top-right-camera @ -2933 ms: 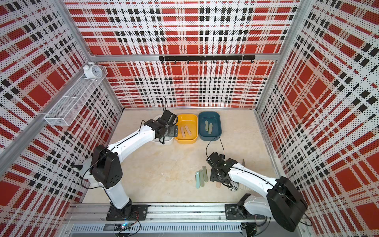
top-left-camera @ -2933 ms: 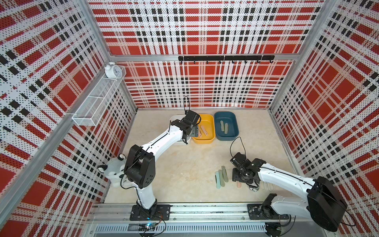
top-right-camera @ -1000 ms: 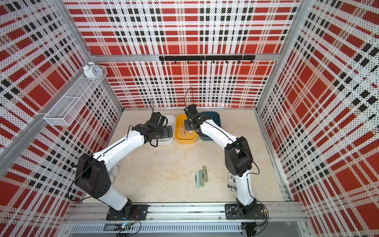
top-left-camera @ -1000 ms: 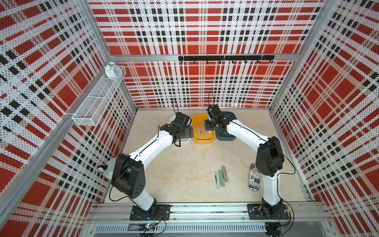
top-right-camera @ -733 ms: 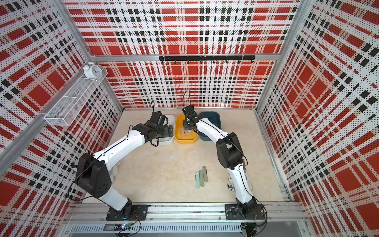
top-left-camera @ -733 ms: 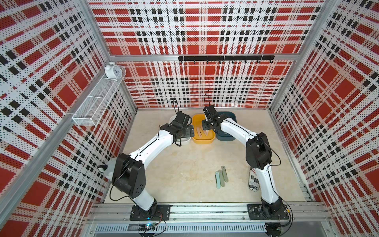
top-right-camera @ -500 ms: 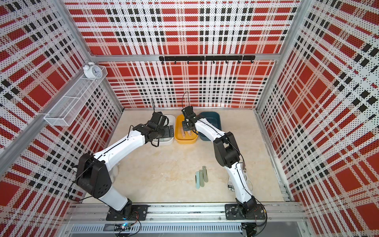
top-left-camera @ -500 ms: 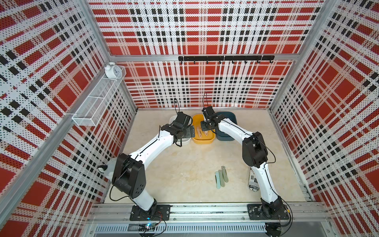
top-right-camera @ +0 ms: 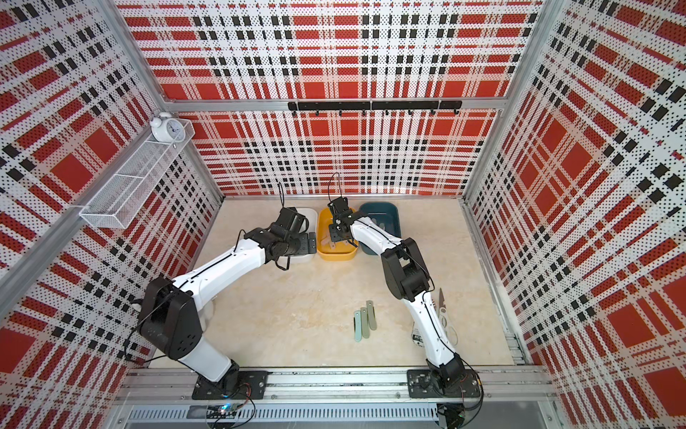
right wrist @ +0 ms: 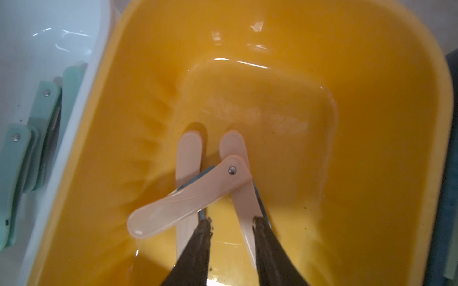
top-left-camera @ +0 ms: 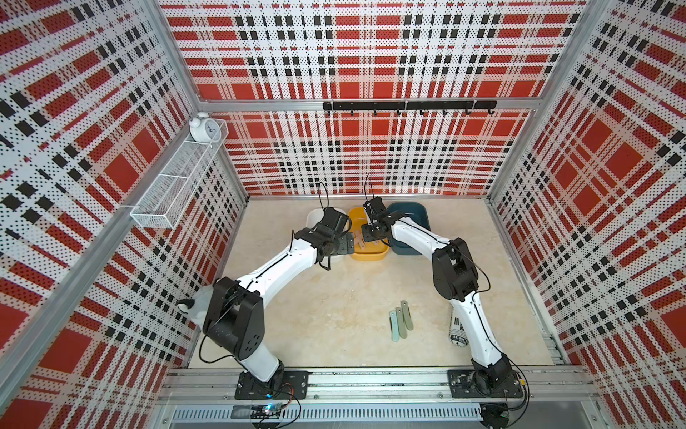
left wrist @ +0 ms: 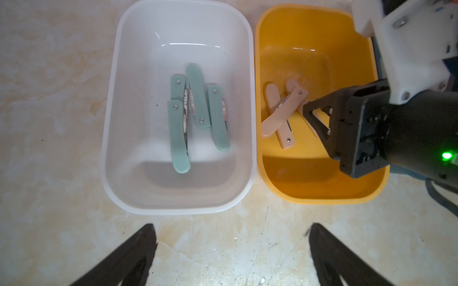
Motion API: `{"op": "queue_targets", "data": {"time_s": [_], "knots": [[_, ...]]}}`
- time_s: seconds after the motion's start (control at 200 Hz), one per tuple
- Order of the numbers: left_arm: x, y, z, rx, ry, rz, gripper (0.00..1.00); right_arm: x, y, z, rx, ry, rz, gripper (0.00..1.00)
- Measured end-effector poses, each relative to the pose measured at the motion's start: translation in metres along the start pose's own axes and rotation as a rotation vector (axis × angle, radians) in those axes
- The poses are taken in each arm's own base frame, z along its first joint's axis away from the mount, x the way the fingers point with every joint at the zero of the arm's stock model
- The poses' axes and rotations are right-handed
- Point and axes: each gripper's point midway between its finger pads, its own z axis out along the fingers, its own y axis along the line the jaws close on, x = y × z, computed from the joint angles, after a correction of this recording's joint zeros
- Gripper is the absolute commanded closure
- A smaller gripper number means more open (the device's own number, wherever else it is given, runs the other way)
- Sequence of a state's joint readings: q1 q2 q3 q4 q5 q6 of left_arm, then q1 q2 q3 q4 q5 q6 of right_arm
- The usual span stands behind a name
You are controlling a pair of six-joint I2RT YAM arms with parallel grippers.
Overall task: Place the fruit knives into the storage box by color
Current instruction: Place the fruit knife in the storage box, then pick up the fruit knife from the center of the board.
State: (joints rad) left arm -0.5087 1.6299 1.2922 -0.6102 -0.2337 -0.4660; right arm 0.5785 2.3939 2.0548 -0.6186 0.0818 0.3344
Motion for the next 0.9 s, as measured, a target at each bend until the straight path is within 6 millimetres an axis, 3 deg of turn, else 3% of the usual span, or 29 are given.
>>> {"op": "queue_targets", "data": {"time_s": [0.15,0.251,0.346,0.541,0.646,0.902], "knots": [[0.002,-0.004,-0.002,0.003,-0.004,0.011,0.02,-0.001,0.002,-0.001,-0.011,0.0,-0.004,0.59],[0.005,-0.014,-0.008,0.025,-0.01,0.029,0.02,-0.004,0.004,-0.014,-0.024,-0.013,-0.011,0.58],[0.015,-0.028,-0.018,0.056,-0.011,0.06,0.02,0.0,0.003,-0.046,-0.036,-0.035,-0.018,0.56],[0.051,-0.06,-0.041,0.144,0.006,0.119,0.02,0.022,0.003,-0.14,-0.064,-0.131,-0.017,0.53],[0.08,-0.069,-0.048,0.184,0.031,0.138,0.02,0.057,-0.001,-0.168,-0.061,-0.137,-0.008,0.49],[0.152,-0.081,-0.05,0.263,0.121,0.183,0.02,0.202,-0.032,-0.189,0.033,0.073,0.029,0.44]]}}
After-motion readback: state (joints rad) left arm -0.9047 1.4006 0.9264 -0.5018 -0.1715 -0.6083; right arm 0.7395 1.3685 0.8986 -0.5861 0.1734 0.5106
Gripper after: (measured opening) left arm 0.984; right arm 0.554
